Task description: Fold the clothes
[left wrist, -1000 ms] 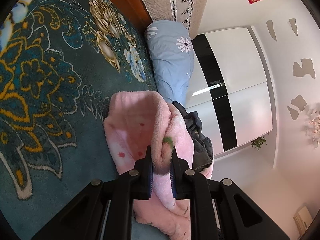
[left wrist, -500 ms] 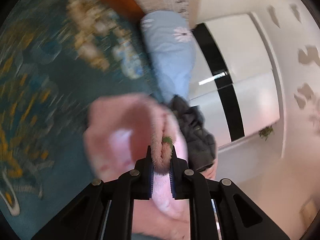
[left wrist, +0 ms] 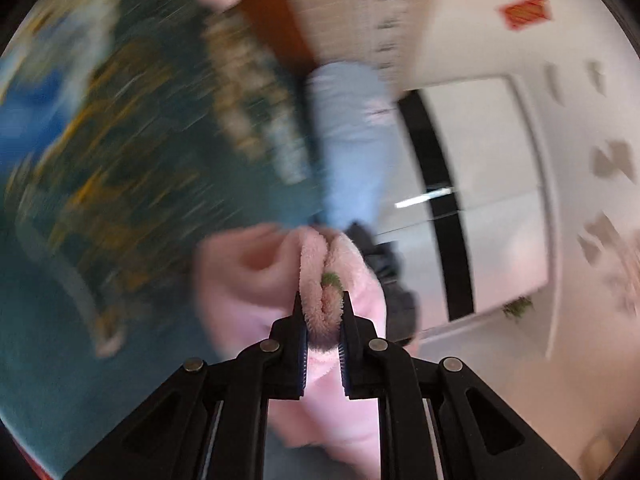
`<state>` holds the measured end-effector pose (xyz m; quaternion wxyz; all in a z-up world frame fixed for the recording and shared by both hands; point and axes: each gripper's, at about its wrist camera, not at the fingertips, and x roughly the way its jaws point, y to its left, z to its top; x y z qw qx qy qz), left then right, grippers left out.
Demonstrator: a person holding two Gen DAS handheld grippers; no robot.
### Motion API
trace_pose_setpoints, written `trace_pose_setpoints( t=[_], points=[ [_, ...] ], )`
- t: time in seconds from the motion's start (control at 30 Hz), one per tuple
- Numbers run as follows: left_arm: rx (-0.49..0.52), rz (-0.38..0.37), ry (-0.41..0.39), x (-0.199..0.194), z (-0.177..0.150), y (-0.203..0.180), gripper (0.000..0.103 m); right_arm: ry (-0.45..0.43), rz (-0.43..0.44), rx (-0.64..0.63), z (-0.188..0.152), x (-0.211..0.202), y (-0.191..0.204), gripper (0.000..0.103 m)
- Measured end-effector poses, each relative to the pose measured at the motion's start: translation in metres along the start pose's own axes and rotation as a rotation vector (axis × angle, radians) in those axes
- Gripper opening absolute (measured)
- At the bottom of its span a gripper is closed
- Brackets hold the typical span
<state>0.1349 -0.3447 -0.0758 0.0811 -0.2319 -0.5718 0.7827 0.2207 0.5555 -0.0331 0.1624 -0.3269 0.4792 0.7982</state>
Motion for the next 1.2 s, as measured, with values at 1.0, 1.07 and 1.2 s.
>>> trace_pose_setpoints(
  t=[1.0, 1.07, 1.2],
  points=[
    [-0.086, -0.006, 0.03, 0.018, 0.006, 0.022, 0.013, 0.245, 0.317, -0.246, -0.115, 0.243, 0.351, 0.064],
    [-0.108, -0.005, 0.037, 0.02, 0.006, 0.024, 0.013, 0.226, 0.343, -0.178, -0.114, 0.259, 0.361, 0.066],
    [-0.124, -0.015, 0.043, 0.021, 0.006, 0.025, 0.013, 0.228, 0.37, -0.113, -0.116, 0.274, 0.374, 0.066]
  ],
)
